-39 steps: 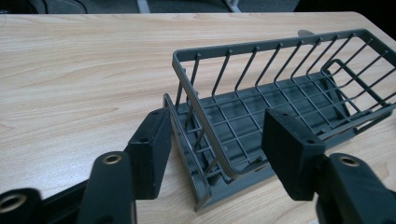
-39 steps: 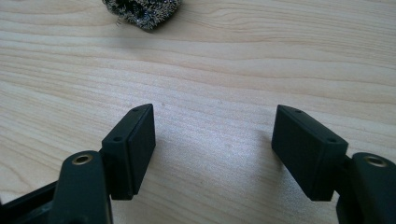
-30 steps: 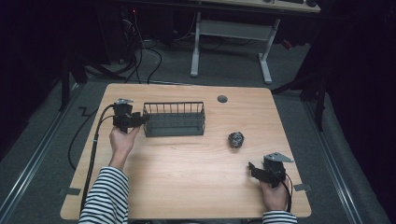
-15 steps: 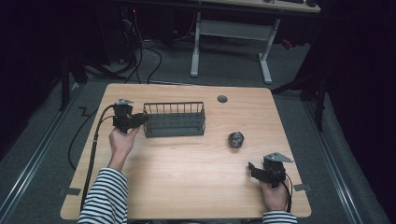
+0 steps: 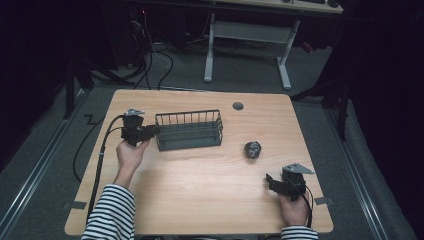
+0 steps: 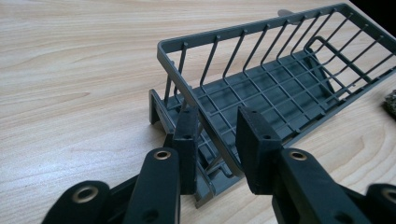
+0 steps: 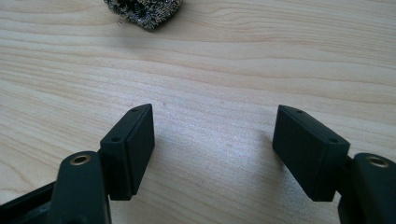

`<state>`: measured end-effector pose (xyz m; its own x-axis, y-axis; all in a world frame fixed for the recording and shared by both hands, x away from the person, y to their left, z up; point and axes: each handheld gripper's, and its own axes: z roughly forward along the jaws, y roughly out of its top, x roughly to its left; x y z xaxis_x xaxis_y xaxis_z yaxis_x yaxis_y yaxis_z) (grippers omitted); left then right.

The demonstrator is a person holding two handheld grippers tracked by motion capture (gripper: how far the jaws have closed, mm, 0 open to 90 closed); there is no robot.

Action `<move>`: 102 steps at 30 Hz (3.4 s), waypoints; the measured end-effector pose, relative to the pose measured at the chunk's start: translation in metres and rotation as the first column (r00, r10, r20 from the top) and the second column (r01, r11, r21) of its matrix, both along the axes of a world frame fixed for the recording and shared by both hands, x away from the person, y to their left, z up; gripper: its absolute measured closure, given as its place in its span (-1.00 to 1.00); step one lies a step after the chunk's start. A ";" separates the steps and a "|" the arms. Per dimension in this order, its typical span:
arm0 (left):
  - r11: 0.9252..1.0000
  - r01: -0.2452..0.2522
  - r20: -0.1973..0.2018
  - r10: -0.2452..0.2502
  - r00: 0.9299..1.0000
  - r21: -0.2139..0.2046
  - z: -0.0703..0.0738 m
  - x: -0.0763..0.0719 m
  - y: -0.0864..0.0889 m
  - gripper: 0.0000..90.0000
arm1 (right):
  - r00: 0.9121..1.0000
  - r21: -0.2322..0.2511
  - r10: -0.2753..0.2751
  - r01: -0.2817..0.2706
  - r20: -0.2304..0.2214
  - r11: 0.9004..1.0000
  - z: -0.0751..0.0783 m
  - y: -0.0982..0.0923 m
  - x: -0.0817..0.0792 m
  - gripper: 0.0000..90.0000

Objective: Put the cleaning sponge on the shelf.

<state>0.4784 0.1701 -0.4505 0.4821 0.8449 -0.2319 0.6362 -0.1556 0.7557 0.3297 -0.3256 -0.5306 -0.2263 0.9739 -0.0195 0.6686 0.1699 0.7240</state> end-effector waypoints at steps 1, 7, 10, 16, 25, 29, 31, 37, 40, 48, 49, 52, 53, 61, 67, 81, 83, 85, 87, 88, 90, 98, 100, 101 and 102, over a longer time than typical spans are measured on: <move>1.000 0.003 0.004 -0.003 1.000 0.000 0.000 -0.001 0.000 0.58 | 1.000 0.000 0.000 0.000 0.000 1.000 0.000 0.000 0.000 -0.34; 1.000 0.023 0.012 -0.023 1.000 0.005 0.002 -0.009 -0.003 0.61 | 1.000 -0.001 0.000 0.000 -0.002 1.000 0.000 0.000 0.000 -0.34; 0.999 0.030 0.014 -0.030 0.999 0.011 0.003 -0.011 -0.006 0.61 | 1.000 -0.001 0.000 0.000 -0.002 1.000 0.000 0.000 0.000 -0.34; 0.999 0.048 0.013 -0.048 0.999 0.016 0.004 -0.016 -0.012 0.61 | 1.000 -0.001 0.000 0.000 -0.002 1.000 0.000 0.000 0.000 -0.34; 0.996 0.087 0.024 -0.087 0.996 0.015 0.004 -0.028 -0.019 0.62 | 1.000 -0.001 0.001 -0.001 -0.002 1.000 0.000 0.000 0.000 -0.34; 0.996 0.091 0.019 -0.091 0.996 0.005 0.004 -0.033 -0.019 0.61 | 1.000 -0.001 0.004 -0.004 0.000 1.000 0.000 0.000 0.000 -0.34; 0.995 0.095 0.023 -0.095 0.995 0.017 0.005 -0.035 -0.021 0.62 | 1.000 0.000 0.005 -0.005 -0.001 1.000 0.000 0.000 0.000 -0.34; 0.993 0.116 0.023 -0.116 0.993 0.020 0.006 -0.042 -0.026 0.61 | 1.000 0.001 0.003 -0.003 -0.002 1.000 0.000 0.000 0.000 -0.34; 0.992 0.123 0.023 -0.123 0.992 0.007 0.005 -0.046 -0.026 0.61 | 1.000 0.001 0.004 -0.004 -0.002 1.000 0.000 0.000 0.000 -0.35; 0.991 0.136 0.022 -0.136 0.990 0.013 0.006 -0.053 -0.028 0.61 | 1.000 0.002 0.004 -0.004 -0.003 1.000 0.000 0.000 0.000 -0.35; 0.991 0.135 0.021 -0.135 0.991 0.010 0.006 -0.053 -0.028 0.61 | 1.000 0.002 0.004 -0.004 -0.002 1.000 0.000 0.000 0.000 -0.35; 0.992 0.123 0.012 -0.123 0.992 0.004 0.006 -0.051 -0.027 0.54 | 1.000 0.002 0.005 -0.004 -0.003 1.000 0.000 0.000 0.000 -0.35; 0.993 0.117 0.008 -0.117 0.993 -0.002 0.006 -0.050 -0.025 0.48 | 1.000 0.002 0.005 -0.005 -0.003 1.000 0.000 0.000 0.000 -0.35; 0.996 0.082 0.073 -0.079 0.994 -0.038 0.020 -0.059 -0.011 0.02 | 1.000 0.001 0.004 -0.004 -0.002 1.000 0.000 0.000 0.000 -0.35; 0.998 0.066 0.115 -0.064 0.991 -0.014 0.027 -0.068 0.002 -0.08 | 1.000 0.001 0.005 -0.005 -0.001 1.000 0.000 0.000 0.000 -0.35; 0.998 -0.033 0.106 0.028 0.994 0.051 -0.002 -0.088 0.044 -0.11 | 1.000 0.001 0.003 -0.003 -0.002 1.000 0.000 0.000 0.000 -0.35; 0.997 -0.048 0.095 0.043 0.995 0.056 -0.010 -0.088 0.048 -0.12 | 1.000 0.001 0.000 0.000 0.000 1.000 0.000 0.000 0.000 -0.34; 0.996 -0.063 0.077 0.058 0.995 0.063 -0.019 -0.088 0.052 -0.13 | 1.000 0.002 0.000 0.000 0.000 1.000 0.000 0.000 0.000 -0.34; 0.994 -0.073 0.059 0.068 0.996 0.078 -0.028 -0.087 0.053 -0.14 | 1.000 0.002 0.000 0.000 0.000 1.000 0.000 0.000 0.000 -0.34; 0.993 -0.080 0.054 0.075 0.996 0.087 -0.032 -0.088 0.054 -0.15 | 1.000 0.002 0.000 0.000 0.000 1.000 0.000 0.000 0.000 -0.34; 0.991 -0.084 0.043 0.080 0.996 0.102 -0.040 -0.088 0.054 -0.15 | 1.000 0.002 -0.001 0.001 0.000 1.000 0.000 0.000 0.000 -0.34; 0.990 -0.112 0.003 0.112 0.994 0.085 -0.065 -0.088 0.060 -0.16 | 1.000 0.002 -0.001 0.001 -0.001 1.000 0.000 0.000 0.001 -0.34; 0.988 -0.129 0.000 0.129 0.992 0.083 -0.069 -0.088 0.063 -0.17 | 1.000 0.001 0.000 0.000 -0.001 1.000 0.000 0.000 0.001 -0.34; 0.987 -0.134 -0.001 0.135 0.991 0.083 -0.070 -0.089 0.064 -0.17 | 1.000 0.001 0.000 0.000 -0.001 1.000 0.000 0.000 0.001 -0.34; 0.986 -0.142 0.000 0.143 0.990 0.085 -0.072 -0.089 0.064 -0.17 | 1.000 0.001 0.000 0.000 -0.002 1.000 0.000 0.000 0.001 -0.35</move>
<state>0.3895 0.2341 -0.5222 0.3540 0.9216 -0.1591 0.6609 -0.1262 0.7398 0.3305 -0.3253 -0.5306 -0.2266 0.9738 -0.0178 0.6697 0.1691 0.7231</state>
